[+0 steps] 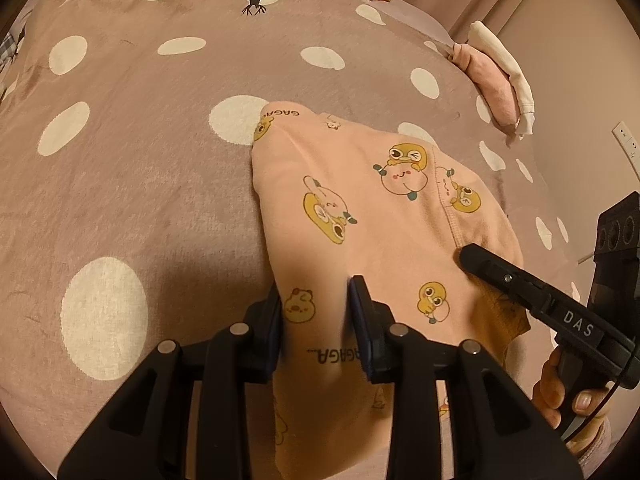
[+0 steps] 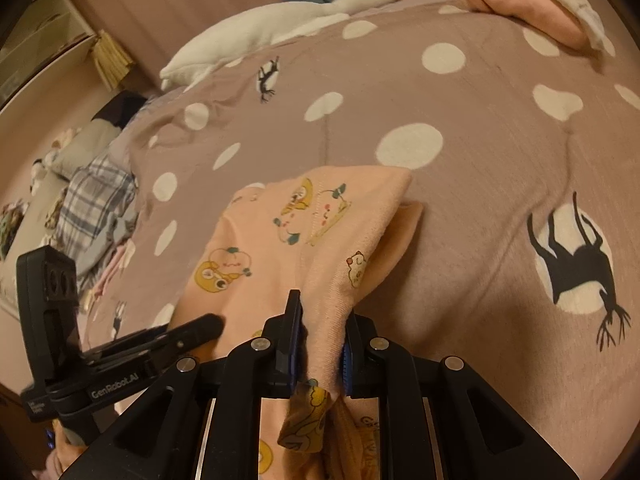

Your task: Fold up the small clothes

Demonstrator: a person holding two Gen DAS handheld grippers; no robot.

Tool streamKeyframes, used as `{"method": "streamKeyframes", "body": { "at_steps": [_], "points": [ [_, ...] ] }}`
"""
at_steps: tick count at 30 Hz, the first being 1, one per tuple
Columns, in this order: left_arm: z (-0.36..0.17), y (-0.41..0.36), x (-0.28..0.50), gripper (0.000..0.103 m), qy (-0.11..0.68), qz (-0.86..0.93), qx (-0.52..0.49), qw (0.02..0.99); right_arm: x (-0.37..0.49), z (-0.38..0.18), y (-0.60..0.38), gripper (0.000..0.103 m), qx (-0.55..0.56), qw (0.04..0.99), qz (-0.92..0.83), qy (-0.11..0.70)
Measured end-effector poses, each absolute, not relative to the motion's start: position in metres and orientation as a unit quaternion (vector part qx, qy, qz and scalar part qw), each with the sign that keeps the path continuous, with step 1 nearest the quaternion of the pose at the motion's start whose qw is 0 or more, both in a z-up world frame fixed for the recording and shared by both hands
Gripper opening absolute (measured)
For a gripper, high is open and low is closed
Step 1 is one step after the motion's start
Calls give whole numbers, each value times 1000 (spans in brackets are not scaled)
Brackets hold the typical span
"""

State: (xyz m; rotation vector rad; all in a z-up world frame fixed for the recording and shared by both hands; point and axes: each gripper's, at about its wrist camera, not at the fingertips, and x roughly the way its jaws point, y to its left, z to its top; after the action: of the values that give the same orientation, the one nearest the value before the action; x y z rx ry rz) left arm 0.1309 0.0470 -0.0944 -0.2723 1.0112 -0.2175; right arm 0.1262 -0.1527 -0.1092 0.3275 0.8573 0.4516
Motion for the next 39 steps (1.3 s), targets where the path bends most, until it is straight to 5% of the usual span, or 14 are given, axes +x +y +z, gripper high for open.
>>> {"method": "streamKeyframes", "body": {
  "at_steps": [13, 39],
  "points": [
    [-98, 50, 128, 52, 486, -88, -123, 861, 128, -116, -159, 17, 168, 865, 200, 428],
    [-102, 52, 127, 75, 491, -65, -118, 861, 130, -124, -166, 38, 183, 859, 185, 440]
  ]
}}
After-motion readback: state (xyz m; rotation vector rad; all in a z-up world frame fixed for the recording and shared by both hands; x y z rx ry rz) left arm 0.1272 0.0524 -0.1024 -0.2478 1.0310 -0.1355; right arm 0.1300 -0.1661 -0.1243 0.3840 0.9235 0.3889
